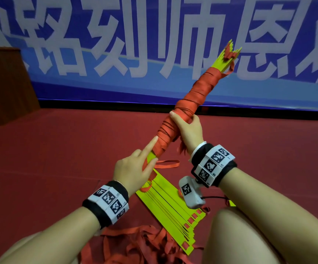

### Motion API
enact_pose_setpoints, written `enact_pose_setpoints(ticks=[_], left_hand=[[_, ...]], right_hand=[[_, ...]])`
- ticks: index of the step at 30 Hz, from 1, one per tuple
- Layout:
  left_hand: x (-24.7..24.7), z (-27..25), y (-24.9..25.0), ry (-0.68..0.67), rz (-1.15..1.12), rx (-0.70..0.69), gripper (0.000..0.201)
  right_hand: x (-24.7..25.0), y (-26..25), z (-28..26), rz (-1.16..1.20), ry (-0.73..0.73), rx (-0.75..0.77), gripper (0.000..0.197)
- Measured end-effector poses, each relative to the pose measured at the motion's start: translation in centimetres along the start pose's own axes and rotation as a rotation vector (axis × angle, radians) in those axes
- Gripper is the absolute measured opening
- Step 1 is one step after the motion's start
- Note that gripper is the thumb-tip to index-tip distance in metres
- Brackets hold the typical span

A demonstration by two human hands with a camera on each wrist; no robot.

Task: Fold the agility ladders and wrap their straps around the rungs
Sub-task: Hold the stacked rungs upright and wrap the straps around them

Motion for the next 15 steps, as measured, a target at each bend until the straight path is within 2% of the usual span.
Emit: enact_pose_setpoints(ticks=[2, 4, 6, 8, 10, 15], left_hand=[[-1.1, 0.5, -1.2, -0.130, -0.288, 0.146, 0.065], [-2.8, 0.6, -1.8, -0.250, -0.677, 0.277, 0.064], [-4.0, 0.9, -1.6, -0.342, -0.947, 0.309, 0.059], [-4.9, 1.1, -1.1, -0.471, -1.104, 0.309, 0.058], [-5.2, 1.1, -0.8, -0.547, -1.172, 0.294, 0.062], [-3.8, 1.2, -1.4, -0.317, -0.984, 0.291, 0.069]], right_hand=[[0.4, -0.3, 0.0, 0.067, -0.008, 0.007, 0.049], [0.4, -0.7, 0.1, 0.137, -0.032, 0.010, 0.046], [0.4, -1.0, 0.1, 0.171, -0.070, 0.001, 0.044], [0.3, -1.4, 0.0, 0.172, -0.119, -0.008, 0.037], [0.2, -1.9, -0.1, 0.137, -0.161, -0.006, 0.031], [0.0, -2.4, 0.0, 0.057, -0.229, -0.003, 0.016]])
Point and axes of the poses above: each hand's wrist, its own z-axis towards the middle knuckle, its own x-axis out of the back of the hand, y = z × x, the point moved 8 cm from there along z, towards the middle knuckle, and after that the axes turned 11 degrees about z, right-handed, at the moved point
